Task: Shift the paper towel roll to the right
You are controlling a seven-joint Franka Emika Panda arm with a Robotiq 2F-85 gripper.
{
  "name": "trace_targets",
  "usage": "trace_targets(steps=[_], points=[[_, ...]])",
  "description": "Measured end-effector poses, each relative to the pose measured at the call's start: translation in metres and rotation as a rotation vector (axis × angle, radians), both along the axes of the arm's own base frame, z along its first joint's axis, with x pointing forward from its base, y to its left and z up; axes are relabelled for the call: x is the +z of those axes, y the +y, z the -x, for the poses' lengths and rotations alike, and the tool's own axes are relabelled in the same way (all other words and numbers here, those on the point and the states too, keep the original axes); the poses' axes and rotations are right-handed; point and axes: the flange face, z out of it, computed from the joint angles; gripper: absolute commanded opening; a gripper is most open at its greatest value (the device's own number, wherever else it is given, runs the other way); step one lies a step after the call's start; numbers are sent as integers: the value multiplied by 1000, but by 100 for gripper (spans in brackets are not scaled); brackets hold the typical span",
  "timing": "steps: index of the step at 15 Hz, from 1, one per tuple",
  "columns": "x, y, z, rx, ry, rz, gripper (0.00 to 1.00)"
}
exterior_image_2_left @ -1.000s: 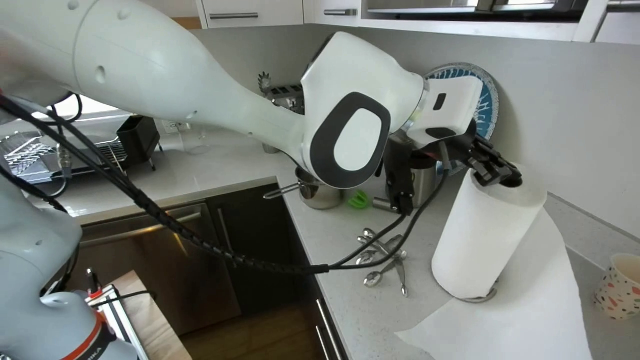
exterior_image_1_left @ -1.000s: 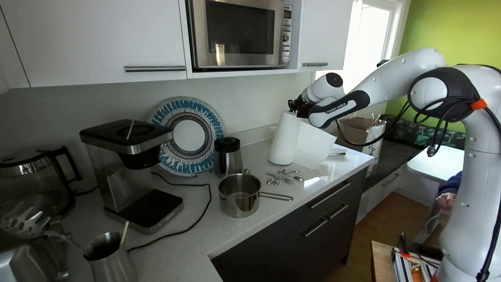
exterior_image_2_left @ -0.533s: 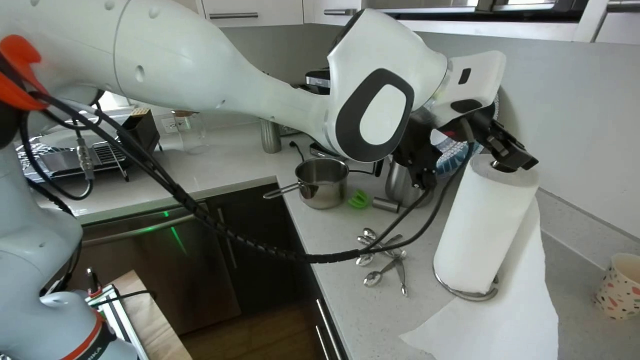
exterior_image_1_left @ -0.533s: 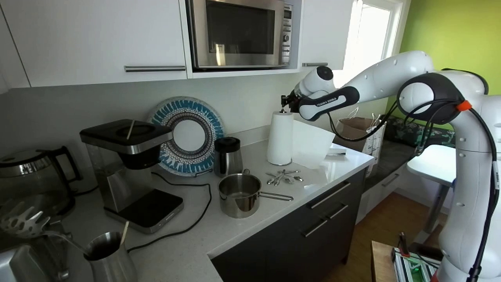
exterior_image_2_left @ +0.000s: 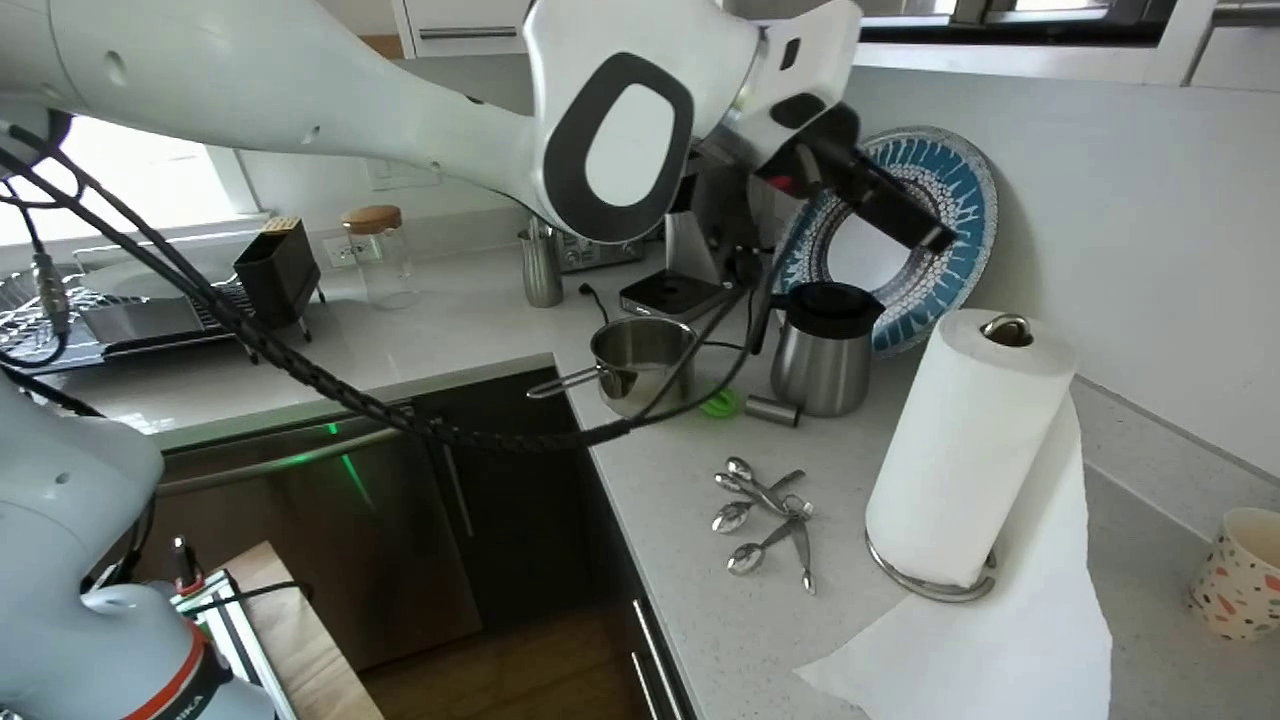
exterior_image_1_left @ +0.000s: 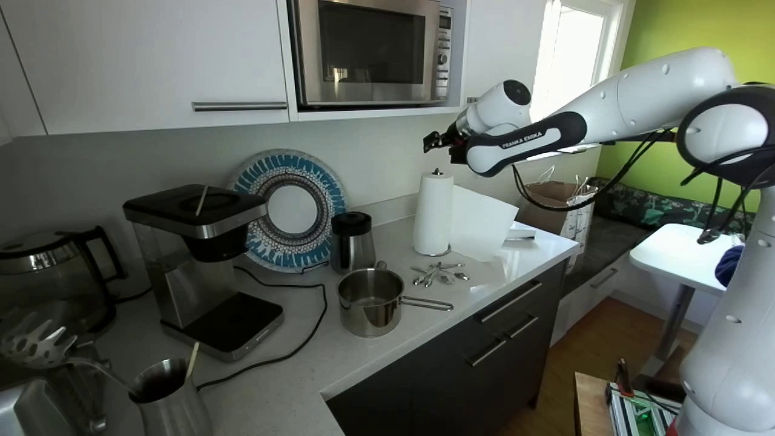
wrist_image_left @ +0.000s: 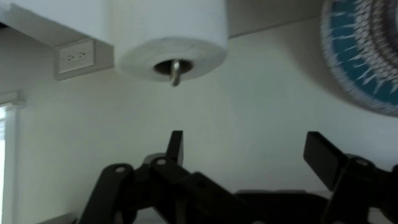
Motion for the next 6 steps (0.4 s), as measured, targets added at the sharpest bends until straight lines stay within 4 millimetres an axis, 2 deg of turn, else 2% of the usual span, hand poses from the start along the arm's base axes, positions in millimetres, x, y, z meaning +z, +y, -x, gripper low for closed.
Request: trace_targets(steps=[4,6], points=[[-10,104,5,198,38,-69,100],[0,145,20,309,52,-108,100]])
